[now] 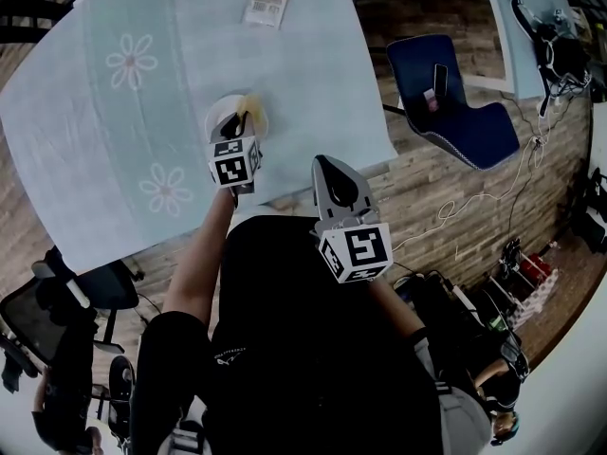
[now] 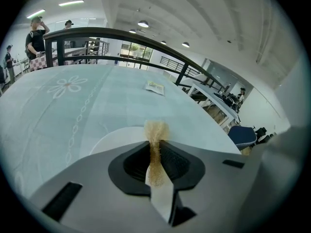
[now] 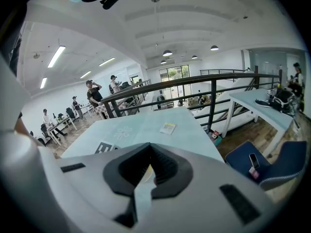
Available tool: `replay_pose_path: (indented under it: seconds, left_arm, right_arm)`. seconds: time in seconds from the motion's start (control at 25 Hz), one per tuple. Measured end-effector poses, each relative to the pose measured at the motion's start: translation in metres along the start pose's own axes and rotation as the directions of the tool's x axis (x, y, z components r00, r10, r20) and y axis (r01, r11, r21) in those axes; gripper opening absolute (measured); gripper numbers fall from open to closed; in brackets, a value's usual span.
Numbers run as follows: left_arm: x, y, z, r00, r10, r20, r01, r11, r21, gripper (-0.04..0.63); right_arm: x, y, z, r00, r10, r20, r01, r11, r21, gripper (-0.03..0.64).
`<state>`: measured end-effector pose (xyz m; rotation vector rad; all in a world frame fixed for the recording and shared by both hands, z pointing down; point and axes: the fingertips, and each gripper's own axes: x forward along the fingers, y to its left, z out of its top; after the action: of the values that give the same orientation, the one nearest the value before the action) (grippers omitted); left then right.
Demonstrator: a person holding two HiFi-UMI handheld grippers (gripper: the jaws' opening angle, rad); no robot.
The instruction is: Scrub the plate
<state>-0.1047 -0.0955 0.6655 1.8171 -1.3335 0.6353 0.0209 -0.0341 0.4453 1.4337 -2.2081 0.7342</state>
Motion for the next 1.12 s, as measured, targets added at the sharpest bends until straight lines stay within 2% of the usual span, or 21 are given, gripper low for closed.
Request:
replay_pose_path:
  seconds: [1.12]
  left_arm:
    - [-0.016, 0.048, -0.006, 0.996, 0.086, -0.004, -0.085, 0.996, 0.015, 0.064]
  right_arm:
    - [0.004, 0.021, -0.001, 1.000, 0.028, -0.003, -0.028, 0.999, -0.038, 0.009]
